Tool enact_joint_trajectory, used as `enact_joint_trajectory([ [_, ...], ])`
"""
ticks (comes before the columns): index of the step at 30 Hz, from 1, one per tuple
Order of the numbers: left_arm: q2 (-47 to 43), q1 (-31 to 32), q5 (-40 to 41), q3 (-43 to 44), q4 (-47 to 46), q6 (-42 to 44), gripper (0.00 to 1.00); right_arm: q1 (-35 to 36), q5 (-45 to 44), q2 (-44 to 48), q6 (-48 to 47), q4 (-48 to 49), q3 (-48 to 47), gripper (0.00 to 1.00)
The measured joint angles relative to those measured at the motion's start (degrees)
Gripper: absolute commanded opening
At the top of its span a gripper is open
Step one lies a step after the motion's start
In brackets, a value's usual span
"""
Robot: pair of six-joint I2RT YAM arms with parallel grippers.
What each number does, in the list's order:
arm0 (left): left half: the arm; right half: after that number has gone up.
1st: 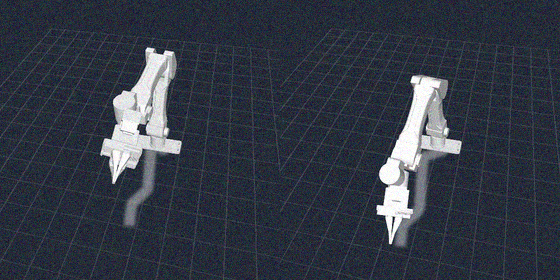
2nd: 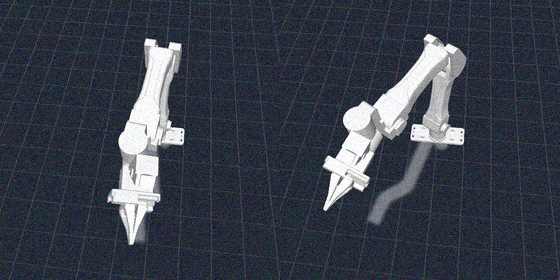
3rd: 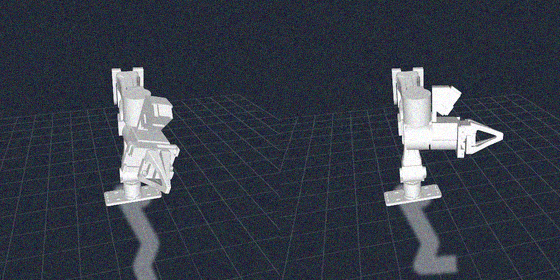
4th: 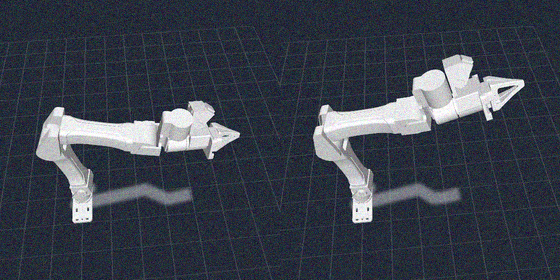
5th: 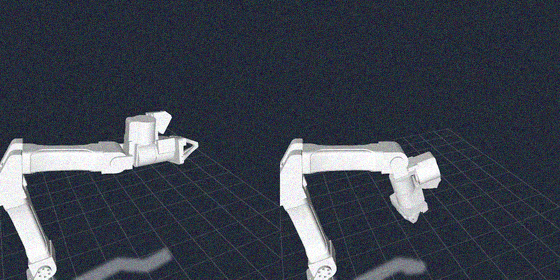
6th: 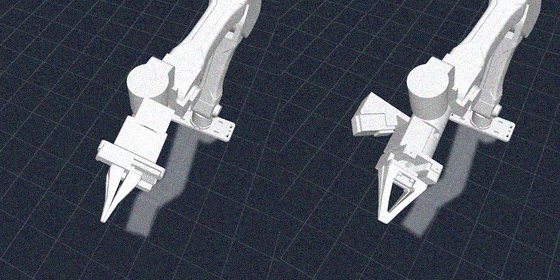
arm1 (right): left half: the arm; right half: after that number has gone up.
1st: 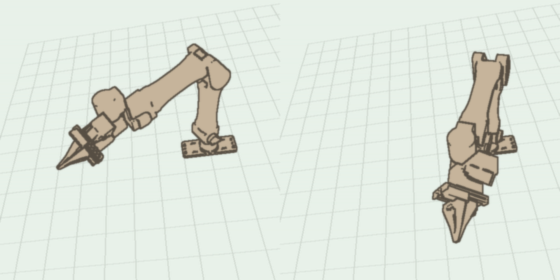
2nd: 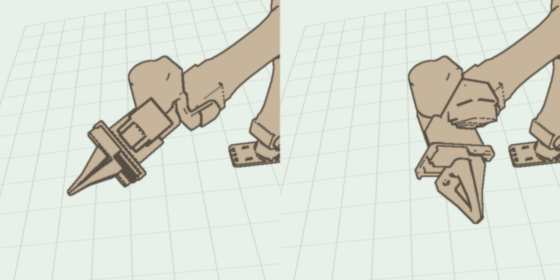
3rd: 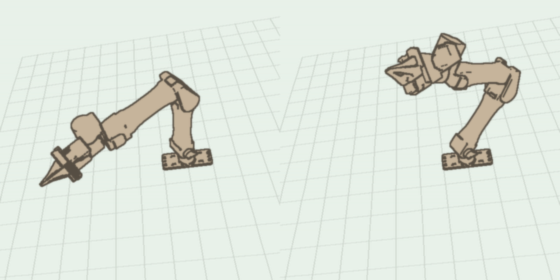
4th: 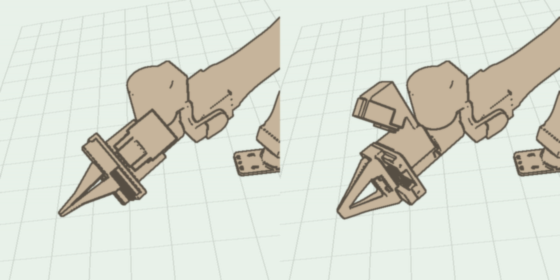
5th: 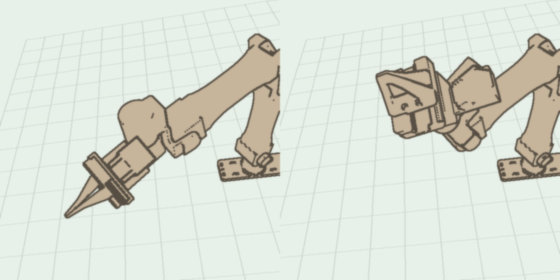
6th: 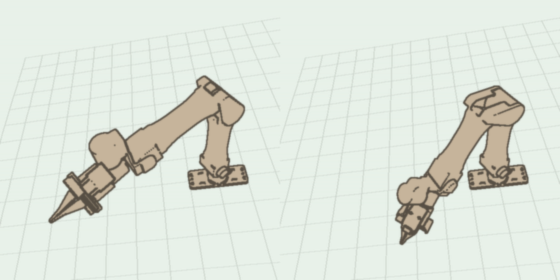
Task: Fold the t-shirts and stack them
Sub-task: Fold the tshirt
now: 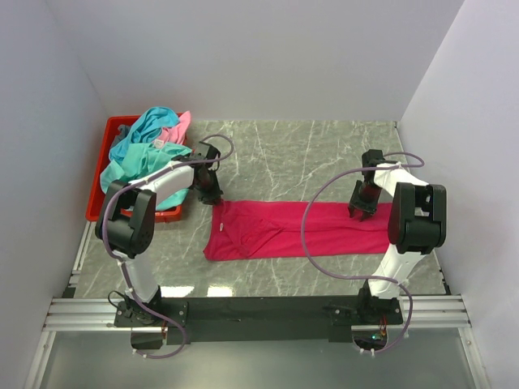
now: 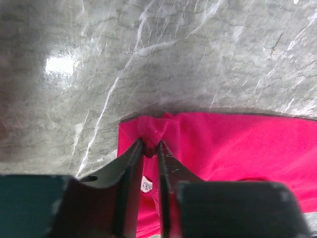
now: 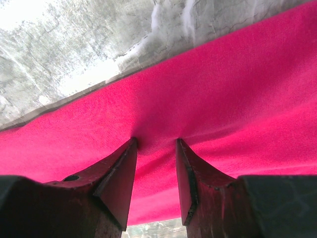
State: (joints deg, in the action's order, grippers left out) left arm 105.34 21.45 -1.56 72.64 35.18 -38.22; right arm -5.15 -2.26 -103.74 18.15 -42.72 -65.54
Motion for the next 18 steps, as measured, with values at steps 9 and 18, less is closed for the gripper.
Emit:
enact_joint_trajectory([
  [9,0.68,-0.48,0.00,0.00,-0.22,-0.42,0.01,-0.92,0.15,0.00,-0.02,0.42,0.09,0.44],
  [18,-0.46,-2.58,-0.55,-3.02,-0.52,-0.59,0.01,-3.56,0.70,0.00,-0.02,1.20,0.11,0.44],
])
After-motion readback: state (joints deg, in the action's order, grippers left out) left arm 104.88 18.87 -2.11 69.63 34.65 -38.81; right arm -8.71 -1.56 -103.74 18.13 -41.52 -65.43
